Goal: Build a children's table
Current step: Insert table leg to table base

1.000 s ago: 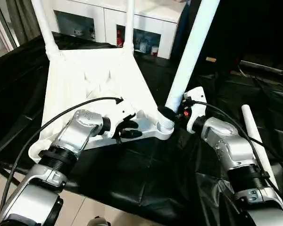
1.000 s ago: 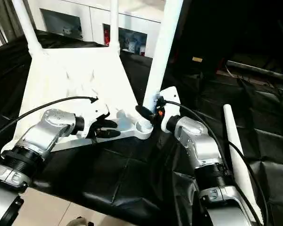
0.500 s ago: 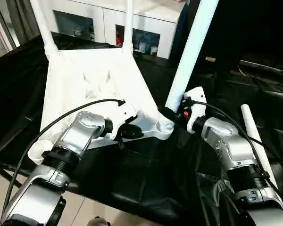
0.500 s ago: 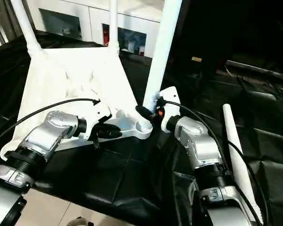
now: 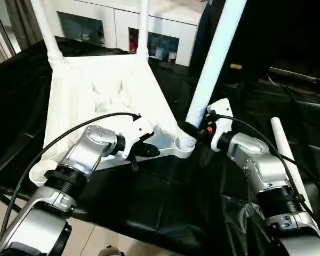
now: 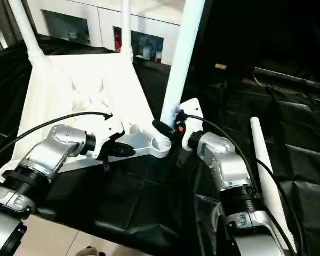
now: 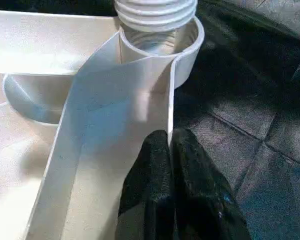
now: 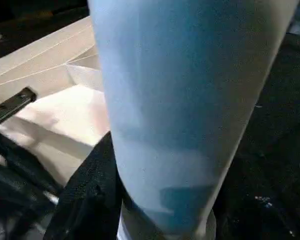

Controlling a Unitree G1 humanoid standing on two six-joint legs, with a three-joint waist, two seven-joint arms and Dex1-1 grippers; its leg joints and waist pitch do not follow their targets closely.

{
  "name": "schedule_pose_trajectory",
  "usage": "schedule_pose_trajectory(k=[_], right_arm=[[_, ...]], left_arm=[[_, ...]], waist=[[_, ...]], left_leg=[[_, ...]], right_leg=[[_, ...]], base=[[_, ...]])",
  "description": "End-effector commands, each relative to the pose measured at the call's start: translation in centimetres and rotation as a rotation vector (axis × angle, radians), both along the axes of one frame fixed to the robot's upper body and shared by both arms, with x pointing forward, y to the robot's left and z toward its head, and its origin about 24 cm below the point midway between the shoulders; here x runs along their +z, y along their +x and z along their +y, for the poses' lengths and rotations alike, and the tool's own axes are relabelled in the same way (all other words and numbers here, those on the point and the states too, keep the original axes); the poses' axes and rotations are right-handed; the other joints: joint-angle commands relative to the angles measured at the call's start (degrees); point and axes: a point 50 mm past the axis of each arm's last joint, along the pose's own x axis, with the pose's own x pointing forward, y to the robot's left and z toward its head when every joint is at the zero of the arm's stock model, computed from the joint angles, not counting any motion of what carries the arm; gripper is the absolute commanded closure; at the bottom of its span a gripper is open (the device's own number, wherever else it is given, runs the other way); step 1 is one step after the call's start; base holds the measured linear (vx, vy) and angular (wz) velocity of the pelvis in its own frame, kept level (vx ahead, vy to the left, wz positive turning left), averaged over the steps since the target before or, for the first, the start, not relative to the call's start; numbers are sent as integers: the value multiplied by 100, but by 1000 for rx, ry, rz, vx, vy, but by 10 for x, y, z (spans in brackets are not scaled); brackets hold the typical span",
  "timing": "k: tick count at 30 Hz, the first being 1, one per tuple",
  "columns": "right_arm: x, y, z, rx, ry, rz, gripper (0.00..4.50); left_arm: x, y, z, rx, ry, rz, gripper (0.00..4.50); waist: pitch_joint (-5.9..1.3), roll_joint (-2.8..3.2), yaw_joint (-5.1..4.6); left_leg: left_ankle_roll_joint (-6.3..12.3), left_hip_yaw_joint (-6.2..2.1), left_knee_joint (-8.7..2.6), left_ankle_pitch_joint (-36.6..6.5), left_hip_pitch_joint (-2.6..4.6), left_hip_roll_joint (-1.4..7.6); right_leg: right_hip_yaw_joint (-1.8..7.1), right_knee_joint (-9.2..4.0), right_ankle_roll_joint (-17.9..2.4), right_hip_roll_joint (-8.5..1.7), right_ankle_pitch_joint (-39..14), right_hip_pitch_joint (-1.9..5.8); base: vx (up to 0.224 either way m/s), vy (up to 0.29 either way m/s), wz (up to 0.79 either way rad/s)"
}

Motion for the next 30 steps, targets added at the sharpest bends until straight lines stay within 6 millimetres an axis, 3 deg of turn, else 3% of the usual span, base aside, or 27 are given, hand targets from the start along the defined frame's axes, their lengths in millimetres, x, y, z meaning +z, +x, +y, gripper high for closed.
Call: schedule_pose_trajectory(k=[1, 17, 26, 27, 29, 30], right_arm=[[2, 0, 1, 38, -20, 14, 257], [-5, 3, 4, 47, -19, 63, 257], [-21, -5, -19, -36, 136, 97, 259], [-25, -7, -21, -48, 148, 95, 259], [-30, -10, -24, -67, 159, 90, 259], [-33, -12, -25, -76, 163, 86, 259]], left_arm=[[-3, -3, 0, -33, 29, 21, 450], [-1, -5, -4, -48, -25, 29, 450], [-1, -3, -3, -30, -26, 19, 450], [-1, -3, -3, -28, -26, 17, 450], [-1, -2, -3, -26, -25, 12, 450], [-1, -1, -4, -23, -24, 9, 450]], waist=[[-446, 89, 29], [-438, 65, 18], [-452, 64, 61], [-451, 120, 67], [-453, 88, 69], [-453, 108, 70]], left_leg=[[-68, -103, -363, -870, 46, 155], [-88, -95, -363, -925, 55, 160], [-17, -88, -354, -814, 48, 166], [-30, -94, -355, -832, 56, 165], [-38, -90, -356, -889, 56, 167], [-42, -96, -360, -887, 59, 168]], right_leg=[[317, -408, -1102, -492, -665, 349], [325, -427, -1074, -500, -831, 330], [320, -409, -1123, -506, -666, 336], [318, -408, -1128, -504, -676, 326], [319, -419, -1129, -509, -695, 333], [316, -413, -1137, -503, -686, 329]], base=[[0, 0, 0], [0, 0, 0], [0, 0, 0], [0, 0, 0], [0, 0, 0], [0, 0, 0]])
